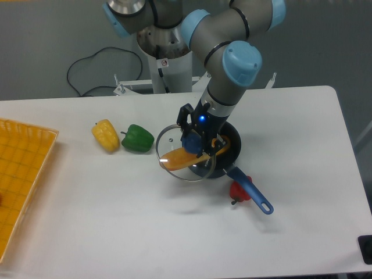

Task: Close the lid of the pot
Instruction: 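Lower the glass lid onto the pan rim beside the spatula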

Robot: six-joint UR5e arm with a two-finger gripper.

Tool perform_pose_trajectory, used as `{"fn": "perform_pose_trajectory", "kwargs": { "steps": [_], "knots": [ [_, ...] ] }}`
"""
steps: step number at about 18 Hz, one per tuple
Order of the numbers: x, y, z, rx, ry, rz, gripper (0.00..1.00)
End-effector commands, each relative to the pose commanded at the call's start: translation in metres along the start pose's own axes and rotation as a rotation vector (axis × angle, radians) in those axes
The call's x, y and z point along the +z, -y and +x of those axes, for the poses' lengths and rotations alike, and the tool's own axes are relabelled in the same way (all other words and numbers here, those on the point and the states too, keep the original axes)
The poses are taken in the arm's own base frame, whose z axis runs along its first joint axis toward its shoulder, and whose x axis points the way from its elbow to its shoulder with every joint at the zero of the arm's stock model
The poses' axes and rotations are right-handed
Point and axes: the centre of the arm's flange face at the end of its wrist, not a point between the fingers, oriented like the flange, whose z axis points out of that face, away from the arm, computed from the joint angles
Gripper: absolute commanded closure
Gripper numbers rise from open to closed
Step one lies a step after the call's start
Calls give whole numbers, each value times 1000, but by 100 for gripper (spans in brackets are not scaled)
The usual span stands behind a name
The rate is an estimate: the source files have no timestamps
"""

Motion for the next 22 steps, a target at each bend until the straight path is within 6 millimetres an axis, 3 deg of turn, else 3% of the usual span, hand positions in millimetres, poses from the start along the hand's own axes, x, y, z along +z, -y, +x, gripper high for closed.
{"fn": "perform_pose_trajectory", "kwargs": {
  "steps": [15,22],
  "knots": [
    [8,-29,-1,63,-25,-1,51],
    [-13,-29,0,131,24,0,52]
  ]
}}
